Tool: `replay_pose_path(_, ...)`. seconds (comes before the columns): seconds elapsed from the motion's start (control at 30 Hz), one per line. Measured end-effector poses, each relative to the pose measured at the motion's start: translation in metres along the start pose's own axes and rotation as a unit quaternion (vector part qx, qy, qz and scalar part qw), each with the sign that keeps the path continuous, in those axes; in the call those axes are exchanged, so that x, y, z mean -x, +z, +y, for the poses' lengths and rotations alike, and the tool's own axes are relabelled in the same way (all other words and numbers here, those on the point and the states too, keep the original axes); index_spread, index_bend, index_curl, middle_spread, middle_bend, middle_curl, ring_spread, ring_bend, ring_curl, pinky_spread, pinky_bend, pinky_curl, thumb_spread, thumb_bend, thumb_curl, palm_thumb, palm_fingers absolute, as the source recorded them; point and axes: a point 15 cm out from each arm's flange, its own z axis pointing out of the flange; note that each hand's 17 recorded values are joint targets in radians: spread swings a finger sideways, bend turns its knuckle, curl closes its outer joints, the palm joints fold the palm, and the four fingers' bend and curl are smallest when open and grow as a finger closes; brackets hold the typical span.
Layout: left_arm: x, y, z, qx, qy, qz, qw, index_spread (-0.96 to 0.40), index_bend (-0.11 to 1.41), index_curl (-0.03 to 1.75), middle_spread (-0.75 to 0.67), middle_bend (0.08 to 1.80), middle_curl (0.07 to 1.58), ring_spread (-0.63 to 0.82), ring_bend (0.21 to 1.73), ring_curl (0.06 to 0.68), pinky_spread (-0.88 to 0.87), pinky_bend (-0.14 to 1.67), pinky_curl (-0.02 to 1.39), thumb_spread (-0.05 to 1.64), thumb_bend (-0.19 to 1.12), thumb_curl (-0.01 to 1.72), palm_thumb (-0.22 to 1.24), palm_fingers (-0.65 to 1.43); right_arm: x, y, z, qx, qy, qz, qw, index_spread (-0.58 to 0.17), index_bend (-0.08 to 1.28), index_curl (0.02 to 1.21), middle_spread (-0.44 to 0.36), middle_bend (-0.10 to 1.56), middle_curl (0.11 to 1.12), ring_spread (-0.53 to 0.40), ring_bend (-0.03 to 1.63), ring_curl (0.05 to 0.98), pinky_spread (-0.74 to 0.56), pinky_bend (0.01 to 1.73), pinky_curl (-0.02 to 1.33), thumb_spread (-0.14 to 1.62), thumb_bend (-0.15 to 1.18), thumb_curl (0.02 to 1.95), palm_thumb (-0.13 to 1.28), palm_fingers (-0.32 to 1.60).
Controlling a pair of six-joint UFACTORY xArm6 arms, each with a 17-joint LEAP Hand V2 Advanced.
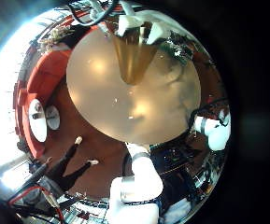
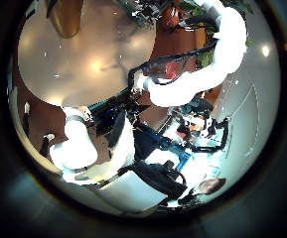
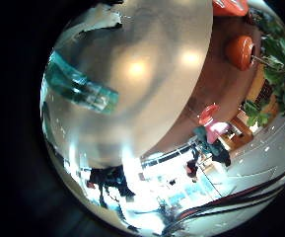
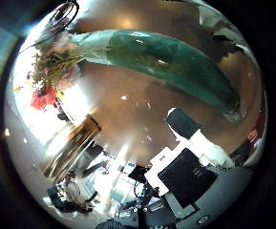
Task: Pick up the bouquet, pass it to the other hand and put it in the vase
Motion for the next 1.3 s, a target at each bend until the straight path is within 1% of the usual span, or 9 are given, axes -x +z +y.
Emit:
replay_pose_path(0.57, -0.001, -0.004, 0.002, -0.005, 0.001, -0.002, 1.0, 0.06, 0.18, 0.34, 0.44, 0.19, 0.32, 0.58, 0.48, 0.2, 0.54, 0.19, 0.3, 1.08, -0.02, 0.33, 0.35, 0.08, 0.01, 0.018, 0.002, 0.016, 0.005, 0.051, 0.999, -0.153, 0.18, 0.45, -0.1, 0.58, 0.65, -0.235, 1.06, 0.545, -0.13, 1.0, 0.14, 1.01, -0.02, 0.49, 0.69, 0.3)
replay_pose_path(0.77, -0.001, -0.004, 0.001, -0.007, 0.001, -0.001, 1.0, 0.06, 0.17, 0.34, 0.44, 0.19, 0.32, 0.58, 0.48, 0.2, 0.54, 0.19, 0.3, 1.08, -0.02, 0.33, 0.35, 0.08, 0.012, 0.031, 0.002, 0.024, 0.005, 0.067, 0.997, -0.206, 0.18, 0.46, -0.148, 0.61, 0.69, -0.272, 1.14, 0.578, -0.26, 1.11, 0.15, 1.02, -0.02, 0.49, 0.7, 0.41)
replay_pose_path(0.87, -0.001, -0.003, 0.002, -0.005, 0.001, -0.001, 1.0, 0.06, 0.17, 0.34, 0.44, 0.19, 0.32, 0.58, 0.48, 0.2, 0.54, 0.19, 0.3, 1.08, -0.02, 0.33, 0.35, 0.08, 0.015, 0.032, -0.005, 0.007, 0.008, 0.07, 0.997, -0.281, 0.19, 0.48, -0.203, 0.67, 0.76, -0.298, 1.22, 0.607, -0.41, 1.25, 0.2, 1.02, -0.02, 0.49, 0.7, 0.58)
replay_pose_path(0.9, 0.0, -0.004, 0.002, -0.006, 0.0, -0.002, 1.0, 0.06, 0.17, 0.34, 0.44, 0.19, 0.32, 0.58, 0.48, 0.2, 0.54, 0.19, 0.3, 1.08, -0.02, 0.33, 0.35, 0.08, 0.015, 0.033, -0.006, 0.002, 0.011, 0.072, 0.997, -0.321, 0.22, 0.5, -0.235, 0.7, 0.8, -0.307, 1.25, 0.62, -0.42, 1.32, 0.23, 1.02, -0.01, 0.49, 0.72, 0.68)
replay_pose_path(0.93, 0.0, -0.004, 0.002, -0.007, -0.001, -0.002, 1.0, 0.06, 0.17, 0.34, 0.44, 0.19, 0.32, 0.58, 0.48, 0.2, 0.54, 0.19, 0.3, 1.08, -0.02, 0.33, 0.35, 0.08, 0.014, 0.033, -0.007, -0.005, 0.015, 0.075, 0.997, -0.321, 0.22, 0.5, -0.235, 0.7, 0.8, -0.307, 1.25, 0.62, -0.42, 1.32, 0.23, 1.02, -0.01, 0.49, 0.72, 0.68)
replay_pose_path(0.97, 0.0, -0.004, 0.002, -0.007, -0.001, -0.001, 1.0, 0.06, 0.17, 0.34, 0.44, 0.19, 0.32, 0.58, 0.48, 0.201, 0.54, 0.19, 0.3, 1.08, -0.02, 0.33, 0.35, 0.08, 0.013, 0.032, -0.008, -0.009, 0.018, 0.078, 0.997, -0.369, 0.29, 0.56, -0.269, 0.73, 0.85, -0.311, 1.27, 0.646, -0.42, 1.4, 0.28, 1.01, -0.01, 0.5, 0.75, 0.75)
replay_pose_path(1.1, 0.001, -0.005, 0.002, -0.008, -0.002, -0.002, 1.0, 0.06, 0.17, 0.34, 0.44, 0.19, 0.32, 0.58, 0.48, 0.201, 0.54, 0.19, 0.3, 1.08, -0.02, 0.33, 0.35, 0.08, 0.009, 0.029, -0.009, -0.015, 0.019, 0.099, 0.995, -0.441, 0.39, 0.66, -0.31, 0.78, 0.93, -0.315, 1.31, 0.679, -0.39, 1.49, 0.34, 1.0, -0.01, 0.5, 0.79, 0.82)
replay_pose_path(1.17, 0.0, -0.004, 0.002, -0.006, -0.001, 0.0, 1.0, 0.06, 0.17, 0.34, 0.44, 0.19, 0.32, 0.58, 0.48, 0.201, 0.54, 0.19, 0.3, 1.08, -0.02, 0.33, 0.35, 0.08, 0.007, 0.027, -0.011, -0.022, 0.022, 0.106, 0.994, -0.498, 0.56, 0.77, -0.339, 0.86, 1.0, -0.303, 1.31, 0.696, -0.33, 1.55, 0.38, 0.98, 0.0, 0.52, 0.87, 1.01)
replay_pose_path(1.3, 0.001, -0.007, 0.002, -0.01, -0.002, -0.002, 0.9999, 0.06, 0.17, 0.34, 0.44, 0.19, 0.32, 0.58, 0.48, 0.201, 0.54, 0.19, 0.3, 1.08, -0.02, 0.33, 0.35, 0.08, 0.008, 0.014, -0.02, -0.064, 0.022, 0.104, 0.992, -0.511, 0.75, 0.9, -0.342, 0.96, 1.05, -0.284, 1.29, 0.715, -0.28, 1.52, 0.41, 0.95, 0.0, 0.55, 0.95, 1.11)
